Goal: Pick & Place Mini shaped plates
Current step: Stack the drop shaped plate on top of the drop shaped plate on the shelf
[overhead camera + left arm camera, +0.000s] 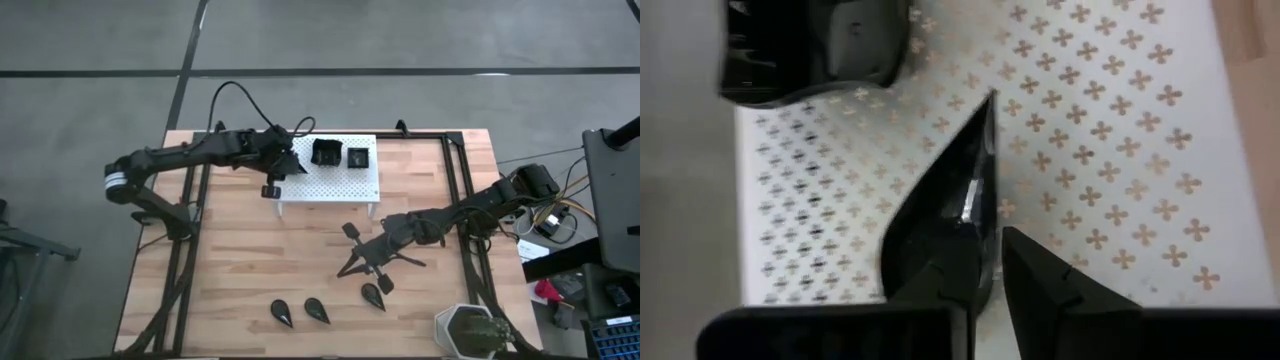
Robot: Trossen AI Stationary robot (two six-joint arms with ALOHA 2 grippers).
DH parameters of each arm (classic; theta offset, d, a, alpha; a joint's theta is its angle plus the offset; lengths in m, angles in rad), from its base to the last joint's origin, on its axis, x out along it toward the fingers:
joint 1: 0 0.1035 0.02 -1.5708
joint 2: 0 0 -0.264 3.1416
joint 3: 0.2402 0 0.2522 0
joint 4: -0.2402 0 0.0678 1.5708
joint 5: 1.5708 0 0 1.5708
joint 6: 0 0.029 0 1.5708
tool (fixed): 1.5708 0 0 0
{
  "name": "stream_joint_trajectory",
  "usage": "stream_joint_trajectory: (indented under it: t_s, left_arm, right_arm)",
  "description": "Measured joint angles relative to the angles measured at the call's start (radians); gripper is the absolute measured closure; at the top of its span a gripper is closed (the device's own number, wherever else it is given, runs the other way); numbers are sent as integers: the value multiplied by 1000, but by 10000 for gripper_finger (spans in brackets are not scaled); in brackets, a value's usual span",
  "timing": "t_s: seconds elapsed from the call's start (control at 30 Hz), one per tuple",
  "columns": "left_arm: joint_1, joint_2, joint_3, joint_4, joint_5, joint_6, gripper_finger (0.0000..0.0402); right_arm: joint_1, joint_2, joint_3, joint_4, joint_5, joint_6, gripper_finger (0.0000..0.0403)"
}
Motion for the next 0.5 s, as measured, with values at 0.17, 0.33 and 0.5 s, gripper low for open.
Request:
stream_joint_trajectory:
  t_s: [0.17,0.33,0.5]
  left_arm:
    - [-16,-29,2,-3,-33,-16,355]
    - [-43,-80,-1,-11,7,-175,355]
    - [-76,-136,-17,56,147,-309,355]
  right_arm:
    - [0,0,0,2,0,3,394]
    - [0,0,0,-2,0,99,394]
    - [-1,0,0,-55,1,306,394]
